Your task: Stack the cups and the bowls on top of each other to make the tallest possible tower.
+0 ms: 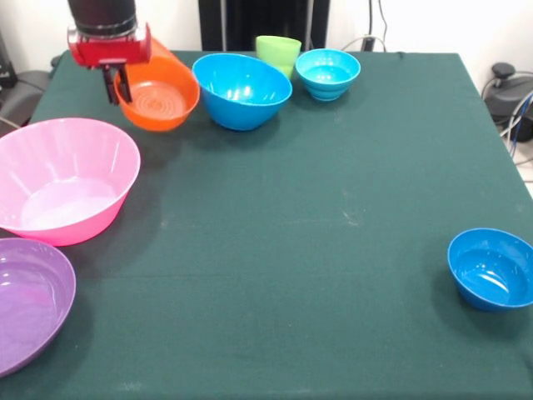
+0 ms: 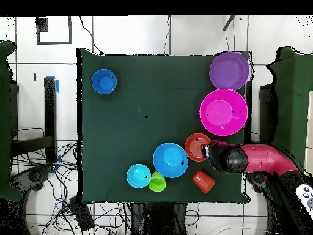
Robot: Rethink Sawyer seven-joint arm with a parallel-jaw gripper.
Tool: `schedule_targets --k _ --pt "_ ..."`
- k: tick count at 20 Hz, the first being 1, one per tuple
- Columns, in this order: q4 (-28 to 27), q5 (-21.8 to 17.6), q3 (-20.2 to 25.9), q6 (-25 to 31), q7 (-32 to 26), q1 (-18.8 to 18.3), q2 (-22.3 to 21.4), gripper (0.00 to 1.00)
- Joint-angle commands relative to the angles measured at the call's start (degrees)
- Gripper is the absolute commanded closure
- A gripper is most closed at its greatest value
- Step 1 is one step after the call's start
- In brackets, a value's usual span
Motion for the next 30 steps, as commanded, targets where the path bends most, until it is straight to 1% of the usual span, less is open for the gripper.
schedule_targets --k 1,5,11,13,17,21,24,26,28,30 --pt "6.28 1.75 -3.27 -1.03 6.52 3.66 -4.32 1.0" --pt "4.07 1.51 -3.78 -1.66 4.25 3.13 -0.75 1.0" --pt "2.06 2.19 -3.26 -0.4 1.53 2.52 1.04 1.0" --pt "0.88 2.85 -2.95 0.79 0.35 1.93 2.52 1.0" --pt "-0.56 4.32 -2.6 1.41 -0.63 0.3 5.48 1.0" --pt "0.23 3.93 -3.05 -0.27 -0.2 0.02 5.44 1.0" --pt "-0.92 3.73 -3.12 -0.02 -0.45 0.02 6.52 1.0" --pt "-0.62 3.18 -4.26 -0.26 1.33 1.01 5.33 1.0" --pt "1.4 2.46 -5.37 -1.43 3.66 2.41 2.32 1.0" --pt "4.2 3.66 -5.61 -0.99 5.63 4.04 -1.65 1.0"
